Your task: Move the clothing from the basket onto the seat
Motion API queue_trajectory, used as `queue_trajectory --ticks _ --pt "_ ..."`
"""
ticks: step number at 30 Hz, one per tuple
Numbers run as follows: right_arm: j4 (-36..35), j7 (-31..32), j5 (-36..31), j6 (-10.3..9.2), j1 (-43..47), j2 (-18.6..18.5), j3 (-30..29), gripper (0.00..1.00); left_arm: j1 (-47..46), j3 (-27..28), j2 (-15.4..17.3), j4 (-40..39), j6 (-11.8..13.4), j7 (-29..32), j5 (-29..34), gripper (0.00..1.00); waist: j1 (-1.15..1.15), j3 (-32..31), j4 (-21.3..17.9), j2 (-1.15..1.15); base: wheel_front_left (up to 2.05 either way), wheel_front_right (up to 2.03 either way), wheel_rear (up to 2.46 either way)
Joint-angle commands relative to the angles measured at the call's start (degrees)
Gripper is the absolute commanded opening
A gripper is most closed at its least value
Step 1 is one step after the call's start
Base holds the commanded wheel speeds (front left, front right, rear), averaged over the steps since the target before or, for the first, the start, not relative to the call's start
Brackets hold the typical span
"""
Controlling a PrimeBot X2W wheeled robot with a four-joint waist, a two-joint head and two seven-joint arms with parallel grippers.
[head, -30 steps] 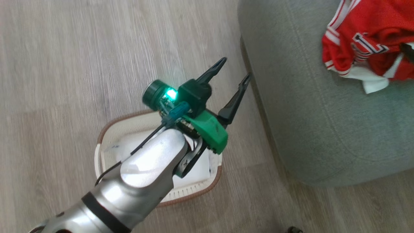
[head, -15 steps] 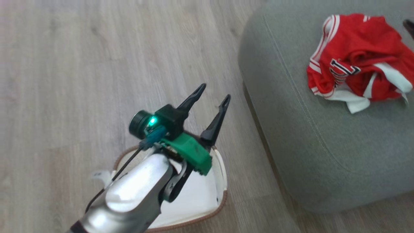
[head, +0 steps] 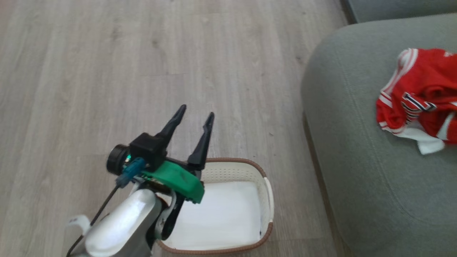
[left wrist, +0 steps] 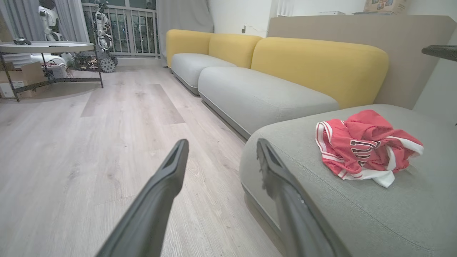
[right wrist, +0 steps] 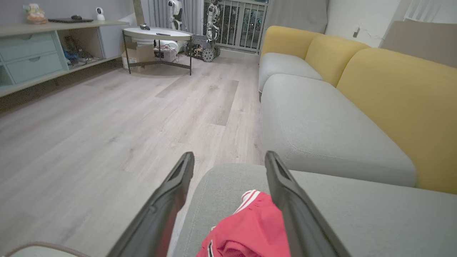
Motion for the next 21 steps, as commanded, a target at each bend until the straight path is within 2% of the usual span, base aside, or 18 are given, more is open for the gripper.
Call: queue_trajectory --ticks 1,4,8,14,17,21 --pt "-0.33 -0.62 -0.70 -0.02 2.92 -0.18 -3.27 1.00 -1.33 3.10 1.66 -2.22 0.60 -0.58 -0.38 1.00 0.00 -0.20 1.28 0.00 0.00 0.00 0.00" --pt "-0.83 -0.65 -4.46 -0.02 10.30 4.24 -13.73 1.00 0.67 5.13 2.47 -3.24 1.81 -0.59 -0.44 1.00 0.00 -0.25 2.21 0.00 0.00 0.00 0.00" --pt "-3.99 -0.66 -12.79 -0.02 21.84 11.54 -29.34 1.00 4.04 8.08 2.94 -4.78 2.85 -0.60 -0.21 1.00 0.00 -0.35 2.86 0.00 0.00 0.00 0.00" --pt "-15.53 -0.67 -28.52 -0.02 40.44 26.16 -52.59 1.00 8.35 13.36 2.01 -7.23 3.43 -0.60 3.16 1.00 0.00 -0.41 4.24 0.00 0.00 0.00 0.00" --pt "-21.87 -0.67 -34.47 -0.02 47.87 33.19 -58.62 1.00 10.36 16.40 1.15 -8.10 3.48 -0.60 5.72 1.00 0.00 -0.37 4.68 0.00 0.00 0.00 0.00" --pt "-26.64 -0.67 -39.36 -0.02 53.04 39.06 -61.23 1.00 13.35 21.05 -0.87 -9.71 3.23 -0.61 9.40 1.00 0.00 -0.33 4.58 0.00 0.00 0.00 0.00"
